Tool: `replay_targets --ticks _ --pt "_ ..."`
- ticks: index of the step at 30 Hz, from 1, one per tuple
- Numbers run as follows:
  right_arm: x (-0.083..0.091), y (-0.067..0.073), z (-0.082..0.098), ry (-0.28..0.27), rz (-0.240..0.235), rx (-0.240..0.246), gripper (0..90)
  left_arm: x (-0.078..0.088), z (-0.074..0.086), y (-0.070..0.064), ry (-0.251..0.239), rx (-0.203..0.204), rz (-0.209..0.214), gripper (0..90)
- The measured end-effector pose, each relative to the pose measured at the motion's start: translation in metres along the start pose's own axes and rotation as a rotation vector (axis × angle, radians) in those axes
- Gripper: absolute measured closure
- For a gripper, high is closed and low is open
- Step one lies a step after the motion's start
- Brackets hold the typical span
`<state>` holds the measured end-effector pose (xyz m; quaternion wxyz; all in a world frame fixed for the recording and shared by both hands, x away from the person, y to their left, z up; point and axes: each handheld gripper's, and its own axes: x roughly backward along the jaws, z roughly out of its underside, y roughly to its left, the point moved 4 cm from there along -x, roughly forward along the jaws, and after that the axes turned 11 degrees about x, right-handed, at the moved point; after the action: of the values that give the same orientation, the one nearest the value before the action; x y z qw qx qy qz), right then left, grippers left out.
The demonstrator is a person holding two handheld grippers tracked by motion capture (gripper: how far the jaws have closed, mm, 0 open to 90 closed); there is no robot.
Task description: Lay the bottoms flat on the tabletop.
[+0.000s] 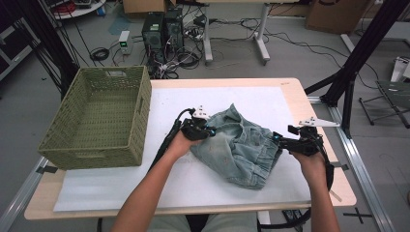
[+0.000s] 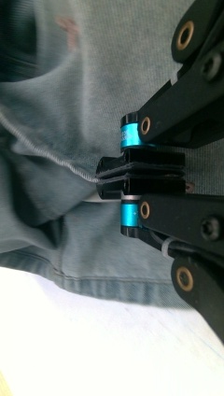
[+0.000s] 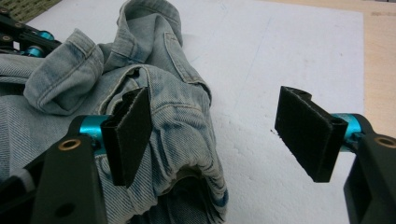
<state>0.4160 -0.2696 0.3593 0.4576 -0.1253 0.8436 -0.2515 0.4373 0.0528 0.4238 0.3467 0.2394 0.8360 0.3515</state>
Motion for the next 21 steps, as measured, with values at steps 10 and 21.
replay_targets --ticks 10,21 --pt "-0.008 0.004 0.003 0.047 -0.010 0.007 28.4 0.062 0.031 0.020 -0.087 0.103 -0.040 87.9" --pt "-0.031 0.012 0.007 0.211 -0.079 0.099 77.3 0.109 0.057 0.015 -0.134 0.128 -0.058 87.9"
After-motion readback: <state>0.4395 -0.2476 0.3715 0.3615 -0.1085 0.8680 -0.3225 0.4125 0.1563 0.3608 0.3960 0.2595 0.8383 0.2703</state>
